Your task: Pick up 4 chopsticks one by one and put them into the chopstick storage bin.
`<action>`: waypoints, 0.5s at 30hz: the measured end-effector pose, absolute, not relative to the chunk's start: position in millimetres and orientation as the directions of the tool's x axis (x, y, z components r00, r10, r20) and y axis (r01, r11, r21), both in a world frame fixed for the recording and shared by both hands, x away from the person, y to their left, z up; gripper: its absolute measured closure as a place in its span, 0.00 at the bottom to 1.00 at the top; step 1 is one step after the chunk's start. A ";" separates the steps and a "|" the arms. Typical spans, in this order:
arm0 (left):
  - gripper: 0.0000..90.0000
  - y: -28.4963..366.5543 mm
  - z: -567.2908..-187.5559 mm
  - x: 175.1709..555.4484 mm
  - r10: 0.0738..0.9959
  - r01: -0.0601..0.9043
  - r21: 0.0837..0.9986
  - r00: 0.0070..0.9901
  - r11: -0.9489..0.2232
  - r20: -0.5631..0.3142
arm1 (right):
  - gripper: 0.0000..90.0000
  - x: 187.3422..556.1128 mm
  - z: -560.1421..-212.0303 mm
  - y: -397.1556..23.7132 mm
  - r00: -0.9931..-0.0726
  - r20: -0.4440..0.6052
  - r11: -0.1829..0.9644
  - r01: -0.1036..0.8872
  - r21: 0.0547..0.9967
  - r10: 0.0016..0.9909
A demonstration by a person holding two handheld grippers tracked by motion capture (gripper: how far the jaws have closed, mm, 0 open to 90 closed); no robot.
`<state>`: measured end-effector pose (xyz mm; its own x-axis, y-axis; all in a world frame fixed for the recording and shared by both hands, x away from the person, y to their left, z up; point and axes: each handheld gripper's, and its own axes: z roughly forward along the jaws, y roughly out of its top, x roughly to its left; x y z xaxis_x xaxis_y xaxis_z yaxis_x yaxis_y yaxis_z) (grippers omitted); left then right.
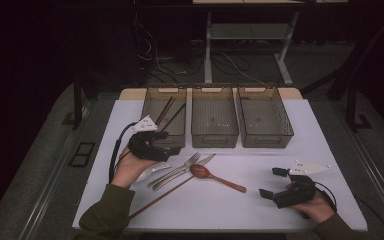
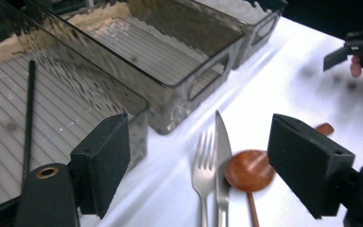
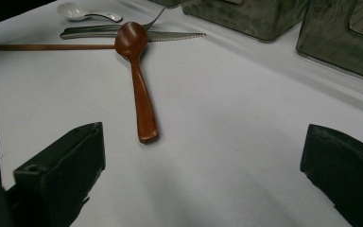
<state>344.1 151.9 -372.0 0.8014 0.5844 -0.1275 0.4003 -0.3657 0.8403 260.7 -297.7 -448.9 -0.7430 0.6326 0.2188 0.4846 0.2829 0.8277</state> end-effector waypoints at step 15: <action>0.17 154.6 -393.9 315.5 0.571 0.407 0.825 0.811 -0.392 -0.129 | 0.01 260.4 -450.6 -296.1 -0.735 0.220 0.281 0.492 0.824 0.641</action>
<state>315.5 154.6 -393.9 0.8106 0.5714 -0.1285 0.4070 -0.3917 0.8252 260.4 -296.1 -450.6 -0.7352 0.6411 0.2203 0.4921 0.2811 0.8239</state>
